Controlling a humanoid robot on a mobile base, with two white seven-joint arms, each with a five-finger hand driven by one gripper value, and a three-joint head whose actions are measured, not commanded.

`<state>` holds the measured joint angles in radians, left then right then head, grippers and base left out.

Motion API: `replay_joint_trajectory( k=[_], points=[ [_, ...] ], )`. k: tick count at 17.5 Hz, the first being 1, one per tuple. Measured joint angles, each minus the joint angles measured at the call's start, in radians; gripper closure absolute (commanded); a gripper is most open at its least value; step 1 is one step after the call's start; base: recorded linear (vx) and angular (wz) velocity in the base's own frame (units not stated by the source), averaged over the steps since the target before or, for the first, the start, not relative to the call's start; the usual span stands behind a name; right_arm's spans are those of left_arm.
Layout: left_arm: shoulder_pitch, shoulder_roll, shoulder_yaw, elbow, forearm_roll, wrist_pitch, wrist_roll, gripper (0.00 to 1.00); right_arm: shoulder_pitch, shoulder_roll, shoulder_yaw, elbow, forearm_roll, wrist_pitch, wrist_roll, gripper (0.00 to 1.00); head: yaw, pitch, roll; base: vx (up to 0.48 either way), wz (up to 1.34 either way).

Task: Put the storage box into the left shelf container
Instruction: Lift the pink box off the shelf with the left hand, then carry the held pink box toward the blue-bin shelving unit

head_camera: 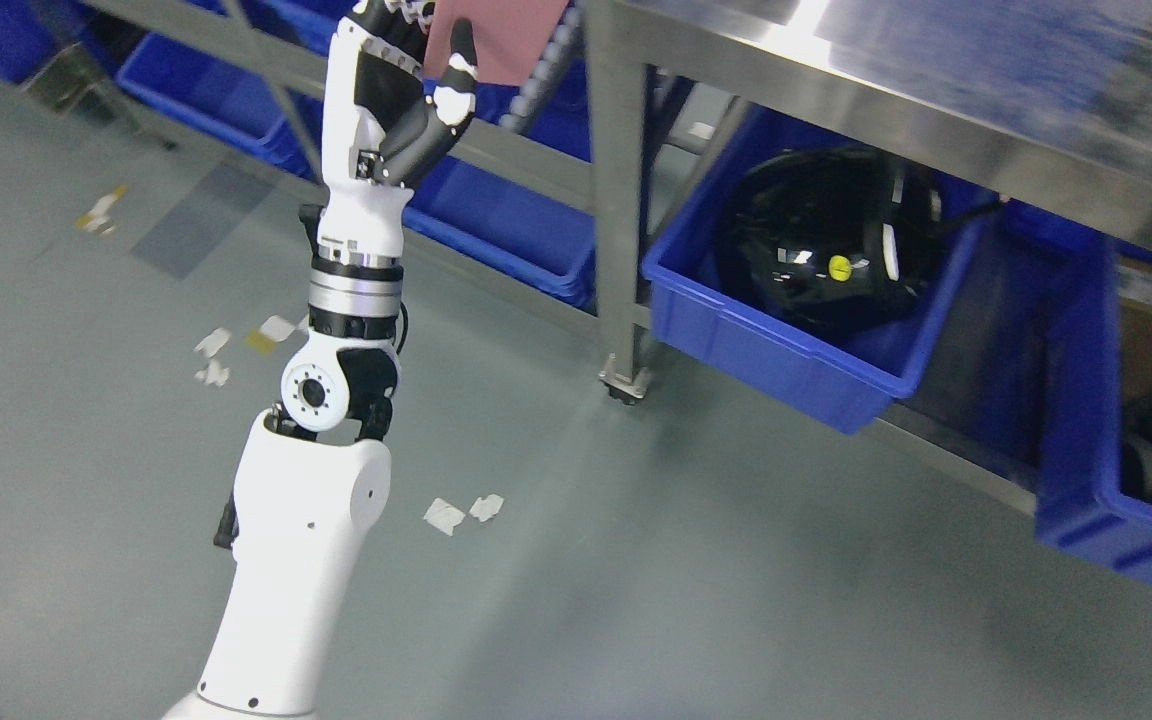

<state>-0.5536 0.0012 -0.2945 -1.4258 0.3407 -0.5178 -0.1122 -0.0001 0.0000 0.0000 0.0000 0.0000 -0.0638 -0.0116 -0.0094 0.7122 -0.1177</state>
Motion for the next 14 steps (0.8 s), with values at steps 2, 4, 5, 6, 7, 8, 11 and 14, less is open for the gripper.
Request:
replay_joint_trajectory(
  k=[2,4,5,6,7,8,11,14],
  points=[
    [0.057,0.000,-0.021,-0.045,0.005,-0.017,-0.005,1.00,0.000,0.000,0.000,0.000,0.000,0.000,-0.001,0.00,0.0000,0.000,0.000,0.046,0.93],
    [0.116,0.000,-0.035,-0.081,0.008,-0.022,-0.007,1.00,0.000,0.000,0.000,0.000,0.000,0.000,-0.001,0.00,0.0000,0.000,0.000,0.117,0.77],
    [0.145,-0.001,-0.039,-0.096,0.010,-0.025,-0.008,1.00,0.000,0.000,0.000,0.000,0.000,0.000,-0.001,0.00,0.0000,0.000,0.000,0.111,0.68],
    [0.173,-0.001,-0.040,-0.109,0.011,-0.026,-0.008,1.00,0.000,0.000,0.000,0.000,0.000,0.000,-0.001,0.00,0.0000,0.000,0.000,0.111,0.68],
    [0.202,-0.001,-0.041,-0.123,0.012,-0.027,-0.009,1.00,0.000,0.000,0.000,0.000,0.000,0.000,-0.001,0.00,0.0000,0.000,0.000,0.137,0.68],
    [0.232,-0.001,-0.043,-0.134,0.012,-0.029,-0.009,1.00,0.000,0.000,0.000,0.000,0.000,0.000,-0.001,0.00,0.0000,0.000,0.000,0.180,0.81],
    [0.317,-0.001,-0.056,-0.161,0.013,-0.050,-0.009,1.00,0.000,0.000,0.000,0.000,0.000,0.000,-0.002,0.00,0.0000,0.000,0.000,0.187,0.82],
    [0.401,-0.001,-0.073,-0.183,0.014,-0.086,-0.009,0.99,0.000,0.000,0.000,0.000,0.000,0.000,-0.002,0.00,0.0000,0.000,0.000,0.246,0.81]
  ],
)
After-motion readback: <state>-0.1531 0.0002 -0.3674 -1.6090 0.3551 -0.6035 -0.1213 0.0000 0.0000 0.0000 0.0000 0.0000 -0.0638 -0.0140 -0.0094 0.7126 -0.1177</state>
